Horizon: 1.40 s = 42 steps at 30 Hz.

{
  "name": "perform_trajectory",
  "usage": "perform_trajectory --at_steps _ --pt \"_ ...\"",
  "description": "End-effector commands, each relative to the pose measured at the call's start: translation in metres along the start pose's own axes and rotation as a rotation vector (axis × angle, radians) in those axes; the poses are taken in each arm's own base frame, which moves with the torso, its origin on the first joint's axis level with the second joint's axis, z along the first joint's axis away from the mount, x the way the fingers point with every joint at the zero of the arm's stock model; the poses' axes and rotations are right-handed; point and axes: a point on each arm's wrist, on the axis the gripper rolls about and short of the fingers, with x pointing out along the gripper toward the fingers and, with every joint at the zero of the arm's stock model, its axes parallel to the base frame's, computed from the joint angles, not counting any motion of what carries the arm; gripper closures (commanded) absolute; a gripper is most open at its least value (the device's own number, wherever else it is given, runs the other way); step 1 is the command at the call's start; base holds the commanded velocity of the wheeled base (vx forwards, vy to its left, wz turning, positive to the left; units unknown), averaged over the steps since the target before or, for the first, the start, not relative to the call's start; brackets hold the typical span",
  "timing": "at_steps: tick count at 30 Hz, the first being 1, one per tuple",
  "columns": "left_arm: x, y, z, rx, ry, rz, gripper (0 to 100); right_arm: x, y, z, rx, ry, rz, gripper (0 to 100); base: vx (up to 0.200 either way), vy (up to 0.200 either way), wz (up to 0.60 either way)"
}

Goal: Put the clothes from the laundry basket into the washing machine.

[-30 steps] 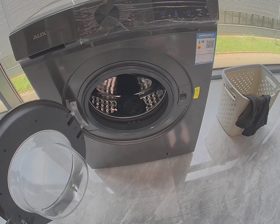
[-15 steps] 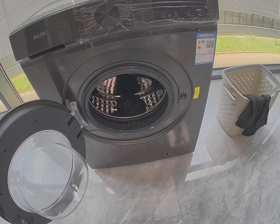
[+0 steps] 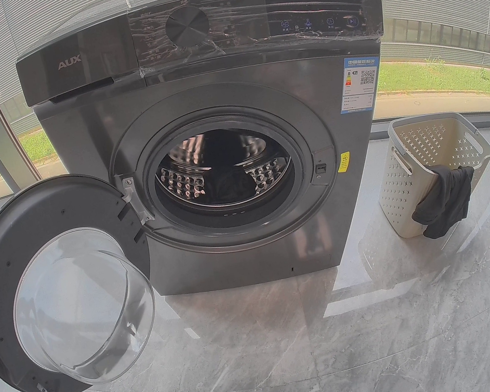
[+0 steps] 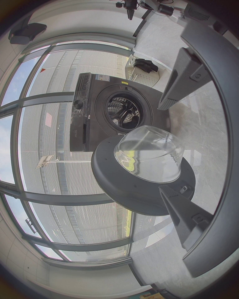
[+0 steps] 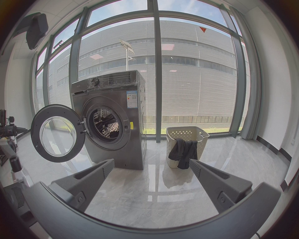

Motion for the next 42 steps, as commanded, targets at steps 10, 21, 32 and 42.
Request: perform_trajectory --at_steps 10,21,32,42 --pt "0.0002 0.0001 -0.0047 0.0 0.003 0.003 0 0.0002 0.0001 -0.0054 -0.001 0.005 0.002 0 0.0 -0.16 0.0" --pt "0.0002 0.0001 -0.0047 -0.002 0.003 0.003 0 0.0002 0.0001 -0.0054 -0.001 0.005 0.002 0 0.0 -0.2 0.0" --pt "0.0002 0.0001 -0.0047 0.001 0.003 0.003 0 0.0002 0.0001 -0.0054 -0.001 0.005 0.002 0 0.0 -0.145 0.0" --pt "0.0003 0.0001 -0.0052 -0.008 0.004 0.003 0 0.0002 0.0001 -0.0054 -0.001 0.005 0.002 0 0.14 0.0 0.0"
